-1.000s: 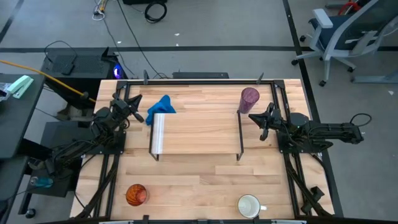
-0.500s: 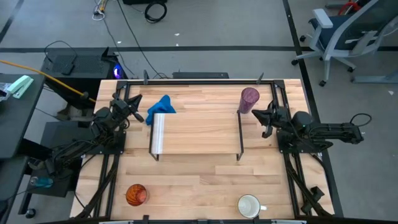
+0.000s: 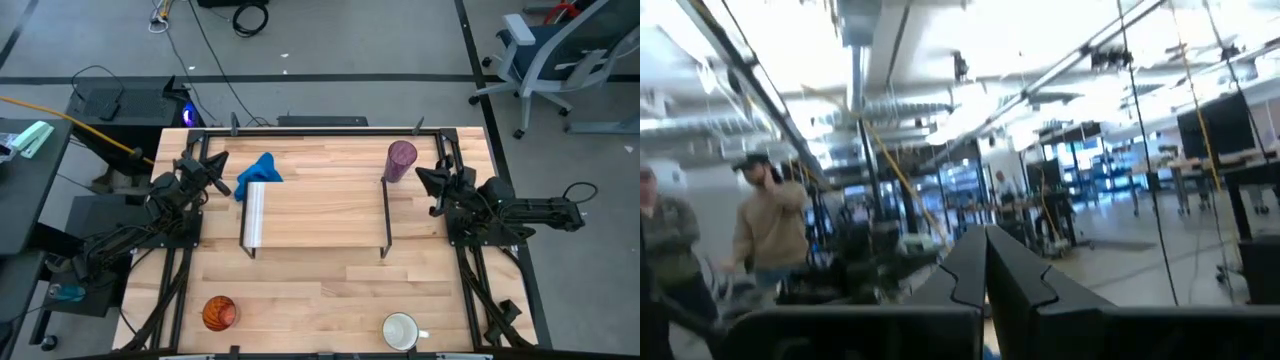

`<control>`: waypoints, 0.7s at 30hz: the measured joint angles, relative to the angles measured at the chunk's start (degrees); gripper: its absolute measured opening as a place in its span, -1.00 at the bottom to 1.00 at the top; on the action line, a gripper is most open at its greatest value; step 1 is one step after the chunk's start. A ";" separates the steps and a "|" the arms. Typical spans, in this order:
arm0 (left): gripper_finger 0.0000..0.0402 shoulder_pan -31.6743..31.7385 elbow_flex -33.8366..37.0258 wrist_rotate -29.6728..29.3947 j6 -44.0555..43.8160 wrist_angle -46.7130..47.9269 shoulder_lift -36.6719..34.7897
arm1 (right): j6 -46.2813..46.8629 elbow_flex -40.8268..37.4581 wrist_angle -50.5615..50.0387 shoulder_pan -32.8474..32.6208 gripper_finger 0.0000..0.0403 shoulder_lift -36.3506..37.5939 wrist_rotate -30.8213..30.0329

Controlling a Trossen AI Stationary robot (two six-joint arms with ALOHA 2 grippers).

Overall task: Stack small to large cups/mugs on shelf
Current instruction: Put the violet cup on the shelf

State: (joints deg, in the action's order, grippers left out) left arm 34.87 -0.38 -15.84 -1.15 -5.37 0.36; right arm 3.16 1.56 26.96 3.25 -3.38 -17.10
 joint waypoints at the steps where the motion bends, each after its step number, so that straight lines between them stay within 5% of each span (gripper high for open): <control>1: -0.83 -0.02 0.00 0.00 0.20 -0.07 0.00 | -0.20 0.00 1.10 0.01 -0.93 0.00 0.02; 10: -0.89 0.00 0.00 -0.02 3.60 -3.78 0.00 | -3.99 9.09 -0.94 0.00 -0.93 -0.80 -3.51; 21: -0.86 -0.02 0.00 -0.02 4.84 -5.16 0.00 | -3.93 44.44 -35.96 0.06 -0.93 -19.36 -29.62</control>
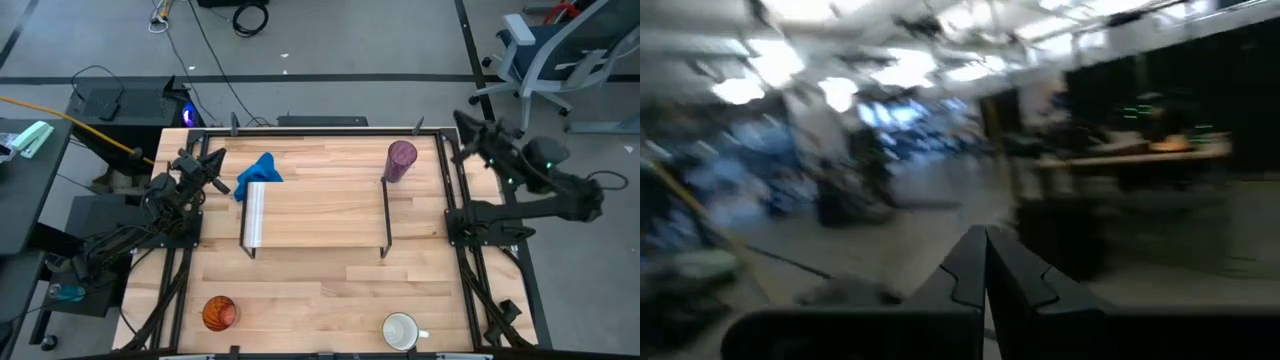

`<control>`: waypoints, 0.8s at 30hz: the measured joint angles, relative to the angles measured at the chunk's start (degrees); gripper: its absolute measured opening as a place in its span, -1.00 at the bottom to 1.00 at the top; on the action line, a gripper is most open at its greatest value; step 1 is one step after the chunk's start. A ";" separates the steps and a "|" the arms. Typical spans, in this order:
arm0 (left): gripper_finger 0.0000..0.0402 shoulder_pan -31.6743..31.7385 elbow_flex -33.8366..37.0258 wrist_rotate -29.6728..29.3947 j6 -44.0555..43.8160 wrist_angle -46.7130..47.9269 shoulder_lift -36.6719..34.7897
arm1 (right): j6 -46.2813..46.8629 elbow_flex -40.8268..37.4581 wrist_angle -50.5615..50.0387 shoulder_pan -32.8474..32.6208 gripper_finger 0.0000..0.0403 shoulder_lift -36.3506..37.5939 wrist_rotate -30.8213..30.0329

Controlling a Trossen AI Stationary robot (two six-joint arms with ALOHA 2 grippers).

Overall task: Stack small to large cups/mugs on shelf
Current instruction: Put the violet cup on the shelf

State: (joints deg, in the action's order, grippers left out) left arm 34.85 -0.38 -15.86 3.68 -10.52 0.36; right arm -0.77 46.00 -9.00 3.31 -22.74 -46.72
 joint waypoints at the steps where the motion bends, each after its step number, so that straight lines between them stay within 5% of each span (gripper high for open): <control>1: -0.86 0.02 0.00 0.00 -0.02 -0.02 0.00 | -0.19 3.56 -3.56 0.13 -0.93 -2.52 -1.65; 4: -0.86 0.02 0.00 0.00 -0.03 0.00 0.00 | 2.37 14.64 -15.08 1.76 -0.93 -10.47 -6.19; 9: -0.90 0.02 0.00 0.00 -0.07 0.04 0.00 | 12.72 33.94 -36.98 9.15 -0.93 -23.34 -5.22; 17: -0.88 0.00 0.00 0.02 -1.96 0.02 0.00 | 23.02 56.07 -65.35 29.42 -0.93 -42.43 19.35; 24: -0.86 0.02 0.00 0.02 -3.13 0.13 0.00 | 23.36 60.16 -81.41 43.32 -0.93 -55.86 34.13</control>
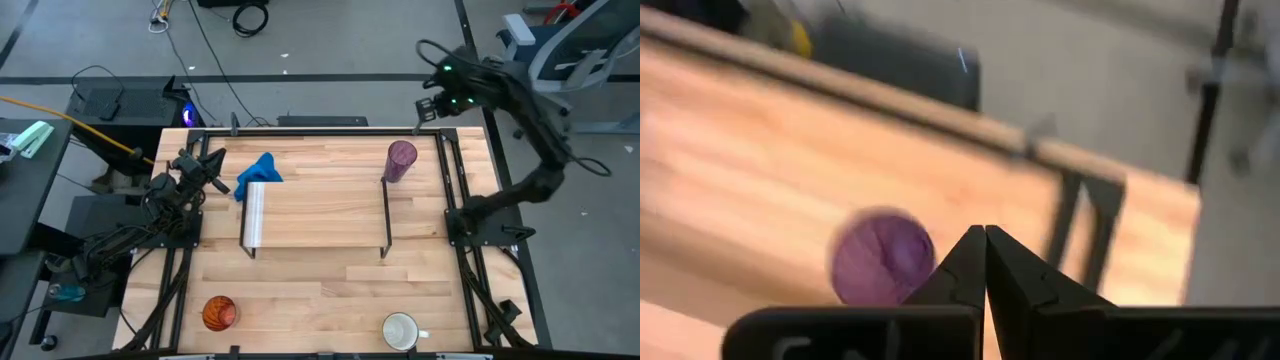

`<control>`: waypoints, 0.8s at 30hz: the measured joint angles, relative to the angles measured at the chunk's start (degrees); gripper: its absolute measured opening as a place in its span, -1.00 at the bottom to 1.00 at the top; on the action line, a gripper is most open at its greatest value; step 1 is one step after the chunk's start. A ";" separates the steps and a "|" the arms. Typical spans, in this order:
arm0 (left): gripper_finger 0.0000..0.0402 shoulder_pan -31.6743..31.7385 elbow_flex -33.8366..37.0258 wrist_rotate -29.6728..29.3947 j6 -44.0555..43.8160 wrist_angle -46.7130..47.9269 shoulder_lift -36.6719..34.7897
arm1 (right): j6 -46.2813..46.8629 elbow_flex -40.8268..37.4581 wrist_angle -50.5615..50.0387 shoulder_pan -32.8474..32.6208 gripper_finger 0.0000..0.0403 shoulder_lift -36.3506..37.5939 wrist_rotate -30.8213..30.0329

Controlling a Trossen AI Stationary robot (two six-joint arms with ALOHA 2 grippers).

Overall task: Stack small to large cups/mugs on shelf
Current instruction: Put the violet cup on the shelf

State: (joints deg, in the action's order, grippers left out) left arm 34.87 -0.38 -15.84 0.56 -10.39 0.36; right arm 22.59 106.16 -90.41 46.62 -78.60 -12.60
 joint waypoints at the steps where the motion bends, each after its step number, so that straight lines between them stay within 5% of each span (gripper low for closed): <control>1: -0.87 0.00 0.00 0.00 -0.04 0.02 0.00 | 0.22 -0.71 -0.04 1.16 -0.93 -1.43 0.60; 10: -0.90 0.00 0.00 0.00 -0.46 1.49 0.00 | -3.07 -10.07 0.46 2.88 -0.93 -8.05 5.60; 24: -0.90 0.00 0.00 0.02 -1.44 1.79 0.00 | -5.22 -26.68 5.75 0.74 -0.93 -3.55 7.32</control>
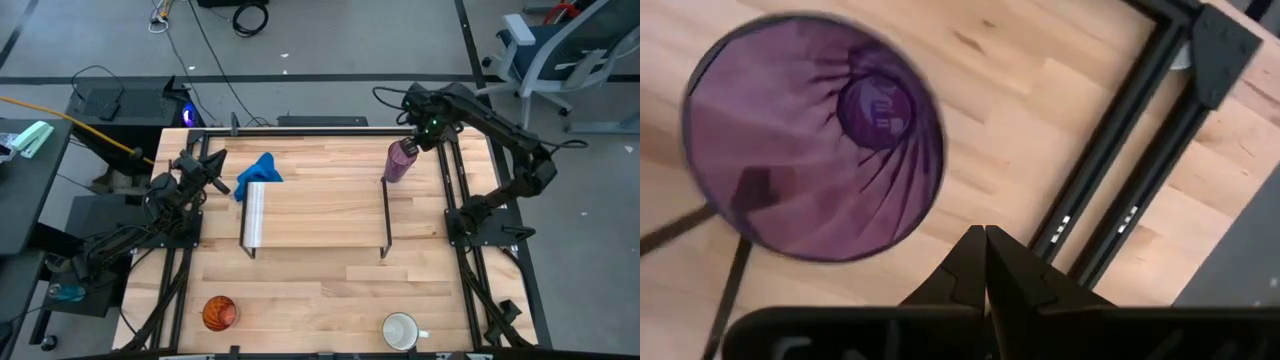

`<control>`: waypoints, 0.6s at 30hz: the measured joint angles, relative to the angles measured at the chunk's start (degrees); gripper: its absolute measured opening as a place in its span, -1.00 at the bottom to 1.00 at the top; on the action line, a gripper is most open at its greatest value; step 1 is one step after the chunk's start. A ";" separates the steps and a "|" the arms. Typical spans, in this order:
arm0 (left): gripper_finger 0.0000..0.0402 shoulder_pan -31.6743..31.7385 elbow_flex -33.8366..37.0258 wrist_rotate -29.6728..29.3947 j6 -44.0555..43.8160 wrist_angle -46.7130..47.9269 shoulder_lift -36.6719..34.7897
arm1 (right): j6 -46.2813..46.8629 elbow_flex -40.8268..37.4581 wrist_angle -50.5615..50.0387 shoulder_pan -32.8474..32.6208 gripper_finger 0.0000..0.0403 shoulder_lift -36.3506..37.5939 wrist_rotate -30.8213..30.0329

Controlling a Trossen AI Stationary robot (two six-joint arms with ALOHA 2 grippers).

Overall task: Stack small to large cups/mugs on shelf
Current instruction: Put the violet cup on the shelf

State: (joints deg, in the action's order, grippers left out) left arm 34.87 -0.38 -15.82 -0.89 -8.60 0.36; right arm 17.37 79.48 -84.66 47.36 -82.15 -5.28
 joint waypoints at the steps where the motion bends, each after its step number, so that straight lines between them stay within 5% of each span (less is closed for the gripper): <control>1: -0.91 -0.02 0.00 -0.02 0.00 0.00 0.00 | -0.74 0.00 0.27 0.01 -0.93 0.04 -0.02; 18: -0.88 -0.01 0.00 -0.02 0.45 -0.05 0.00 | 0.88 0.33 10.67 -3.39 -0.88 -1.51 4.37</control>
State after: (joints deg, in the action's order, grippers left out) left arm 34.86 -0.38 -15.84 -0.44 -8.66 0.36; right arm 18.25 79.81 -73.99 43.98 -83.66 -0.91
